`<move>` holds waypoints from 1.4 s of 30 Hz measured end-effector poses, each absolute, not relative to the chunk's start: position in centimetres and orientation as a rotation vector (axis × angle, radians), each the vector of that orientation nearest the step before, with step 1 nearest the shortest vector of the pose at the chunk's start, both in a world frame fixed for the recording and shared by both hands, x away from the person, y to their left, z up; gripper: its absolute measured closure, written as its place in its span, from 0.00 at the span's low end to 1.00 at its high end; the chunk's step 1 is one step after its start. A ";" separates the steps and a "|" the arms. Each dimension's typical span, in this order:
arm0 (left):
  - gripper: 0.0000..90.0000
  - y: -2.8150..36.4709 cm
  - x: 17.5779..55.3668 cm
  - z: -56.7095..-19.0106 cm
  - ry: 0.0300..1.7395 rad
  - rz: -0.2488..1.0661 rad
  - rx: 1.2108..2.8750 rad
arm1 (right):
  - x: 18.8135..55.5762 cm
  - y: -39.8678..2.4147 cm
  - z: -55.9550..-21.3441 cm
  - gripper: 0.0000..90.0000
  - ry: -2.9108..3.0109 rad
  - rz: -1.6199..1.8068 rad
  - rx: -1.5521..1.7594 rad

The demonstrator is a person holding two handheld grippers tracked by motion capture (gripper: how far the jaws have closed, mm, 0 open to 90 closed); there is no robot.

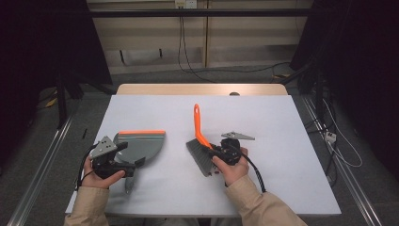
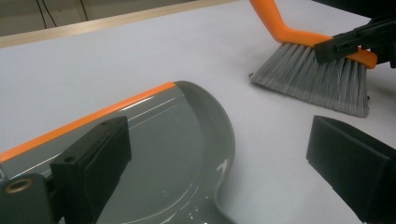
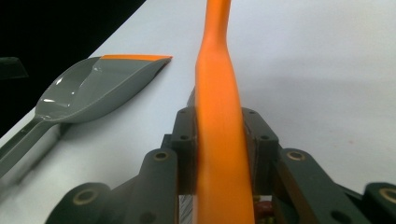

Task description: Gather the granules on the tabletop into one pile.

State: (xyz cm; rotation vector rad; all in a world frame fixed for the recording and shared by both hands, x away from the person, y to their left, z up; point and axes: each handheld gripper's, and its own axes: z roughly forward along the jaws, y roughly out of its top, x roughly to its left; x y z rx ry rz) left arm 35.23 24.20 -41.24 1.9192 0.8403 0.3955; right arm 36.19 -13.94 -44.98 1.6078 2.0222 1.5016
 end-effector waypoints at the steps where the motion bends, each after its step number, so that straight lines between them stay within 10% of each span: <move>1: 0.07 24.2 35.3 -41.2 0.839 0.396 1.921 | 36.2 -14.1 -45.0 0.78 2.018 1.501 1.612; 42: 0.07 24.3 35.6 -41.5 0.854 0.383 1.915 | 45.0 -15.5 -43.3 0.79 2.213 1.449 0.877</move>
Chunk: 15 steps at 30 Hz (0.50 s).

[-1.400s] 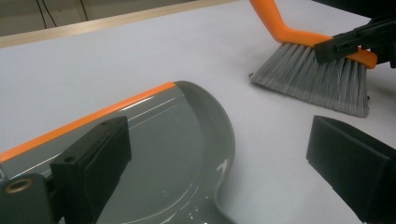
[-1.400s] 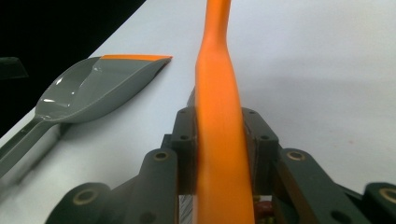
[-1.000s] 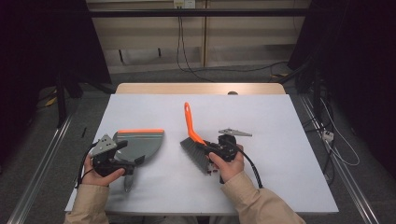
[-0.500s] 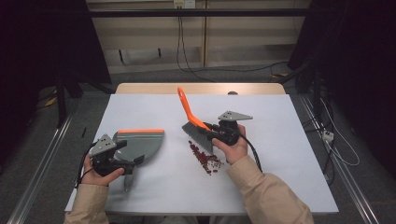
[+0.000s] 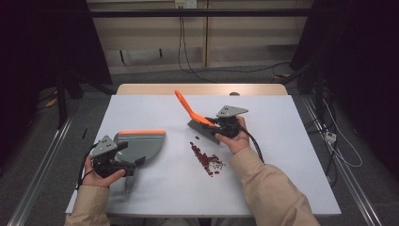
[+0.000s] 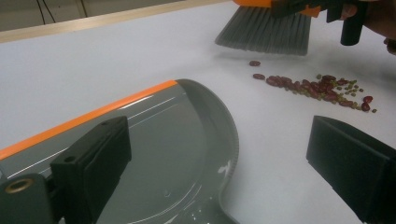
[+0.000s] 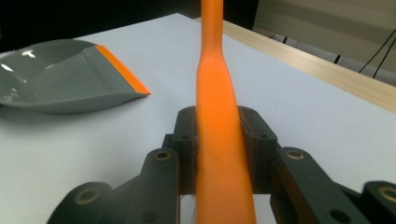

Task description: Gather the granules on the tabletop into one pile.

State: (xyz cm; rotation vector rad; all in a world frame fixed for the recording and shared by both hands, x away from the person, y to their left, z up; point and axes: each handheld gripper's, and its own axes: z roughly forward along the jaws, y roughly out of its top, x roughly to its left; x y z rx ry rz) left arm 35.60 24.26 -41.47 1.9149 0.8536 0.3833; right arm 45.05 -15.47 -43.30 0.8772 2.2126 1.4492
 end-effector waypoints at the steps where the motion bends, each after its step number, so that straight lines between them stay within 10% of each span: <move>1: 0.07 24.3 35.6 -41.5 0.855 0.384 1.913 | 45.2 -15.4 -43.4 0.79 2.215 1.448 0.867; 15: 0.07 24.3 35.6 -41.4 0.848 0.390 1.920 | 44.8 -14.2 -44.1 0.79 2.338 1.407 0.644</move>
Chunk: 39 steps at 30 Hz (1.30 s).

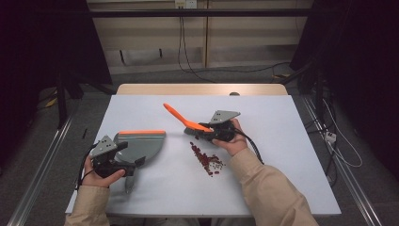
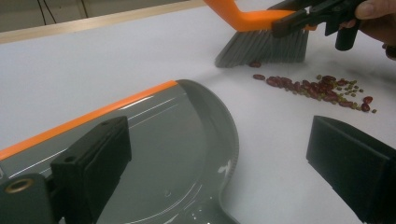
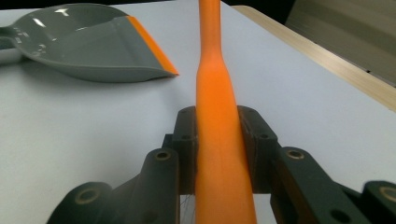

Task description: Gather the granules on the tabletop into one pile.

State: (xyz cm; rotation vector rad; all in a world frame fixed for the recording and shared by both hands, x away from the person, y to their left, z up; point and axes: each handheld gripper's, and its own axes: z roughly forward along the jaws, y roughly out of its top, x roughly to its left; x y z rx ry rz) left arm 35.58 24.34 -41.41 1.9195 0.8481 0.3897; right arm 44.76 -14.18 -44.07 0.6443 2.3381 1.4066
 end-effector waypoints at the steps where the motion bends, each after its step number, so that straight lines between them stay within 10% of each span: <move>1: 0.07 24.3 35.6 -41.4 0.849 0.393 1.921 | 44.7 -14.2 -44.1 0.79 2.348 1.417 0.625; 39: 0.07 24.2 35.4 -41.3 0.851 0.394 1.914 | 40.9 -14.9 -43.5 0.77 2.577 1.421 0.375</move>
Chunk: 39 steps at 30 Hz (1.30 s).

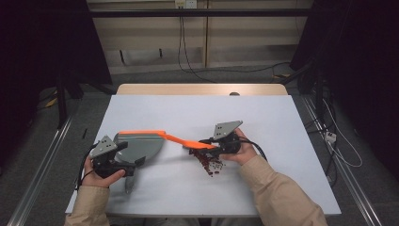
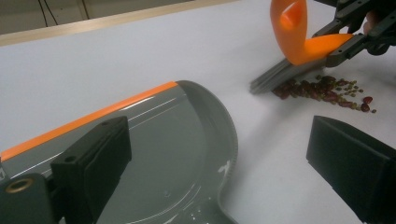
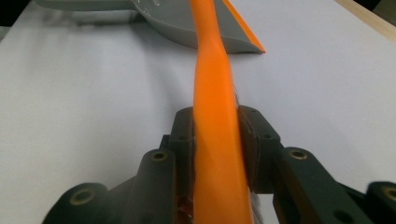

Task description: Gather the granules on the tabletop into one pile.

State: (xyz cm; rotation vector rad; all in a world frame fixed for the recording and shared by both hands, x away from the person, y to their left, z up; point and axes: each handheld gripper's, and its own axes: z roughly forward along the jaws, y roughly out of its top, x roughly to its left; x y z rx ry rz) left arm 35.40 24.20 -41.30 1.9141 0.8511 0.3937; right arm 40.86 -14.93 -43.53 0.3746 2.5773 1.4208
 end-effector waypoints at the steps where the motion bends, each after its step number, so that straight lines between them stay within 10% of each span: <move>1: 0.07 24.2 35.4 -41.3 0.851 0.394 1.914 | 40.7 -15.0 -43.5 0.77 2.581 1.423 0.378; 39: 0.07 23.9 35.3 -41.2 0.841 0.393 1.919 | 38.4 -14.5 -43.3 0.78 2.574 1.487 0.425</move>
